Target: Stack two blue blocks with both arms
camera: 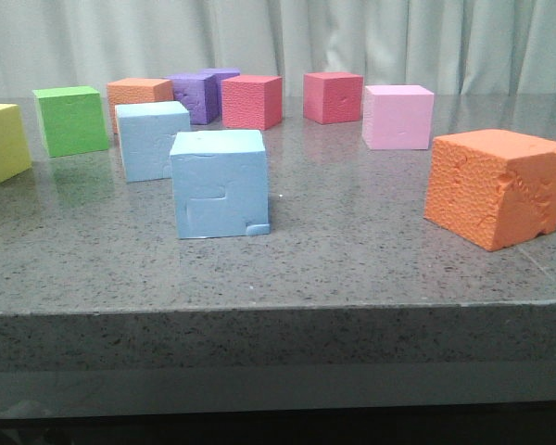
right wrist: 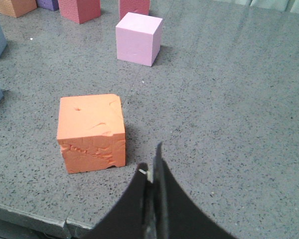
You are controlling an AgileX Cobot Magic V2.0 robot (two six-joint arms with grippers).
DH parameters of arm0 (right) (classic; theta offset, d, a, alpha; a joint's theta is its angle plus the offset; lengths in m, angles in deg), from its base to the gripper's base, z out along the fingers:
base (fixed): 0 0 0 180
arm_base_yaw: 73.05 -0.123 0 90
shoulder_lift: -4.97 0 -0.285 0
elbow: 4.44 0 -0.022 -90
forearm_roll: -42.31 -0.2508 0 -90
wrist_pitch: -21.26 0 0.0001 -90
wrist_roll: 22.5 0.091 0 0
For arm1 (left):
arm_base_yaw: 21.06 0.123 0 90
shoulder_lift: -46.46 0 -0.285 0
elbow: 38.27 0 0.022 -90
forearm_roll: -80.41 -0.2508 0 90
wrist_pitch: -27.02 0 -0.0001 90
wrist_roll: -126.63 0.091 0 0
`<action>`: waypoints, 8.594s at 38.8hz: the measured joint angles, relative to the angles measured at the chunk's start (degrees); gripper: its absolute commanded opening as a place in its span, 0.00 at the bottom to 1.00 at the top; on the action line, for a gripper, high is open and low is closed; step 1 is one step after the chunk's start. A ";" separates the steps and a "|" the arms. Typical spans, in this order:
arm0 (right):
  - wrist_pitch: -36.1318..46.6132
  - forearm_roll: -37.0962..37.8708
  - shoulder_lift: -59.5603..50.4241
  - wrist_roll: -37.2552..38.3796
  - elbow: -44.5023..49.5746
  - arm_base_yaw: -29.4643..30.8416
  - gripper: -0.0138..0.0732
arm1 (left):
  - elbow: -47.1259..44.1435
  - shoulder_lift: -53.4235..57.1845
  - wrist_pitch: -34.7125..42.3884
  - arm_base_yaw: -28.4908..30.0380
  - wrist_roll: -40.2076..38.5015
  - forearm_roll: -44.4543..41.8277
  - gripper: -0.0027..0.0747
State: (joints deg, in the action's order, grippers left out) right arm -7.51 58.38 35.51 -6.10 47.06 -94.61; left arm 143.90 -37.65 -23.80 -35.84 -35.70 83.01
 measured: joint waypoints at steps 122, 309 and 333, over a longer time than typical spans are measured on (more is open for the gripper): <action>0.00 0.00 0.00 0.00 0.00 0.00 0.09 | 32.68 -40.07 -19.30 -7.90 15.89 3.63 0.88; 0.00 0.00 0.00 0.00 0.00 0.00 0.09 | 15.20 4.60 -21.60 -23.28 -6.75 5.36 0.01; 0.00 0.00 0.00 0.00 0.00 0.00 0.09 | -27.31 55.14 12.25 -23.33 -6.98 11.87 0.01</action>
State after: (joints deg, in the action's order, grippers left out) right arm -7.51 58.38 35.51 -6.10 47.06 -94.61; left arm 116.59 17.48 -11.55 -59.17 -42.69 94.88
